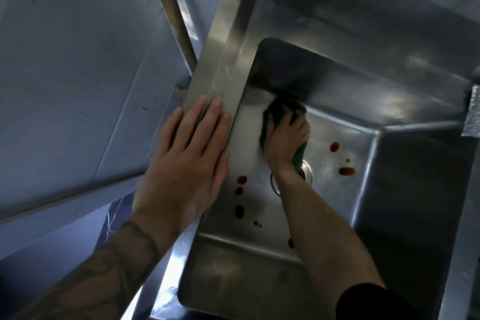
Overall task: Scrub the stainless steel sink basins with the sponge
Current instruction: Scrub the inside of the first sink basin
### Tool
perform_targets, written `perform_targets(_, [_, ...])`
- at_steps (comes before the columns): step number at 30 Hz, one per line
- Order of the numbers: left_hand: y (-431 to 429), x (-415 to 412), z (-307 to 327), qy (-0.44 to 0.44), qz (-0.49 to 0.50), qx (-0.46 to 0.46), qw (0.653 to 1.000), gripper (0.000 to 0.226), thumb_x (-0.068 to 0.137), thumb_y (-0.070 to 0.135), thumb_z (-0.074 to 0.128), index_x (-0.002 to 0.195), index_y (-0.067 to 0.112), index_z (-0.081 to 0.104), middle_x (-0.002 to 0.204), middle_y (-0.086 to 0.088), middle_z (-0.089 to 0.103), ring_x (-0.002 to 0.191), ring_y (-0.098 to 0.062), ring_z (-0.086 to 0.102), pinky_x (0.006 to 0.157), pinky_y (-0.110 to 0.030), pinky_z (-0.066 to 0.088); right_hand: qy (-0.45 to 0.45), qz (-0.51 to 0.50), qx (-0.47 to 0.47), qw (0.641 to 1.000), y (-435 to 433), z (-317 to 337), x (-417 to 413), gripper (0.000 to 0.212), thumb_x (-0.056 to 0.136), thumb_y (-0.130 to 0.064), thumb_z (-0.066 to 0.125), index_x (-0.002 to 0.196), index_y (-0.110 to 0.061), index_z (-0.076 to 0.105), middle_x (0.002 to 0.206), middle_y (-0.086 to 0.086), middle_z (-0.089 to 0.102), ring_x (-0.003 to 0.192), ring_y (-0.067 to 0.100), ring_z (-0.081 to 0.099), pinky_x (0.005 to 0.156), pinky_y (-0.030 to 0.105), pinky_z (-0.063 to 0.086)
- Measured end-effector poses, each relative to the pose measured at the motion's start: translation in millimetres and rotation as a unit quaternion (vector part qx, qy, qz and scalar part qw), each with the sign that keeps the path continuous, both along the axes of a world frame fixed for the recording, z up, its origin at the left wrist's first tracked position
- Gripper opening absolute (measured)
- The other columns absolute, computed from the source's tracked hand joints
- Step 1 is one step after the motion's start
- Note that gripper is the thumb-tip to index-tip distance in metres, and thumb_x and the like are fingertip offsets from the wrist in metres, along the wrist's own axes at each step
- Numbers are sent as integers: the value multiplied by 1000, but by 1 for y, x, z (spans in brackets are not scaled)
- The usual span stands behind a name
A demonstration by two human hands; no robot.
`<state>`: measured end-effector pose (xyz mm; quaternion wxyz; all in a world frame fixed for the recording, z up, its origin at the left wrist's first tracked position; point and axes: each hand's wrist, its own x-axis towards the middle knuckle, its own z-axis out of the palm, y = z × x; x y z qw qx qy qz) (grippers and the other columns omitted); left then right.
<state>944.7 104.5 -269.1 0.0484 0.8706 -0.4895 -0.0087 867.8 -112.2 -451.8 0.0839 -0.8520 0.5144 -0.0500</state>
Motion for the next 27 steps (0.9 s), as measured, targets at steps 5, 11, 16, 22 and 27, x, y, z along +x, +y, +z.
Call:
perform_targets(5, [-1,-1,1,-2,1,-2,1000,62,114,37,34,166,6,25,174,-18,23,162,-36,19,129,-58,24,-10,346,35,938,29,-1,-39,48,102,-49,52,139,-19,56,135,16,53,119,35,50,100,52,42])
perform_targets(11, [-1,-1,1,-2,2,-2,1000,62,114,37,35,165,5,27,173,-19,24,162,-36,20,129,-58,24,7,48,-11,999,-15,-6,-15,47,100,-42,60,133,-9,60,132,25,57,115,46,55,99,54,43])
perform_targets(16, [0,-1,2,-6,0,3,1000,62,114,38,34,166,6,25,174,-18,22,162,-35,19,130,-57,23,-10,231,38,972,58,-5,-24,48,103,-50,47,140,-20,52,135,18,51,118,38,47,102,53,39])
perform_targets(22, [1,0,1,-5,2,7,1000,61,115,39,31,166,6,25,174,-18,22,163,-35,17,130,-56,21,3,286,46,957,21,0,-38,45,101,-42,56,138,-15,59,137,19,53,121,40,51,101,52,42])
perform_targets(27, [-1,0,3,-2,3,8,1000,60,116,39,28,165,6,27,174,-18,23,163,-35,18,130,-56,22,-20,187,82,979,59,4,-19,46,103,-47,51,140,-20,54,140,15,49,125,36,45,107,51,36])
